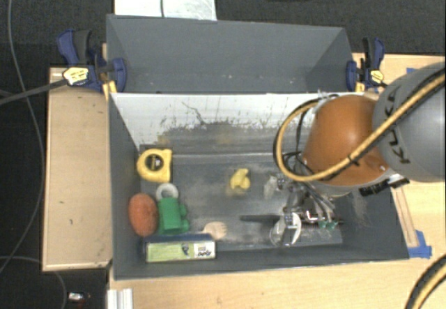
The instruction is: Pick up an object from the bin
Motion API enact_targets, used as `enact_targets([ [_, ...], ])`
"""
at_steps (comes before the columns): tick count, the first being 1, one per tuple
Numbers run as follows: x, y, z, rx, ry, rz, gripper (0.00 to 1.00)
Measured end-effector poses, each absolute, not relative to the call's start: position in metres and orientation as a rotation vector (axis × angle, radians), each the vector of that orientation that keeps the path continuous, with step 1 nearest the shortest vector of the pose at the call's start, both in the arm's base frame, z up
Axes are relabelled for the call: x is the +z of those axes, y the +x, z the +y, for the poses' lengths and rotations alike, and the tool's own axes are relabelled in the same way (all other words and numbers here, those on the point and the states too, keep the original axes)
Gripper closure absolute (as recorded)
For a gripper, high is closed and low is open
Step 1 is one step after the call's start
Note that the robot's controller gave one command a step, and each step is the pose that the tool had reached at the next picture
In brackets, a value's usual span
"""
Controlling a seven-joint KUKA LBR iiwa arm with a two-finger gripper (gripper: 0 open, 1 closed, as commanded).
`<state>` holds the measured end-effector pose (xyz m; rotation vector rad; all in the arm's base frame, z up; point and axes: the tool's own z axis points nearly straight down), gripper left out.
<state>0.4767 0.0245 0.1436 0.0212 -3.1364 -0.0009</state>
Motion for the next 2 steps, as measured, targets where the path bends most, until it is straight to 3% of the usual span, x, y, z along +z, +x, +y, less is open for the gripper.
enact_targets([
  [1,0.146,0.479,0.024,-0.001,0.019,-3.143,0.00],
  [2,0.095,0.488,0.005,-0.001,0.138,-3.144,0.00],
])
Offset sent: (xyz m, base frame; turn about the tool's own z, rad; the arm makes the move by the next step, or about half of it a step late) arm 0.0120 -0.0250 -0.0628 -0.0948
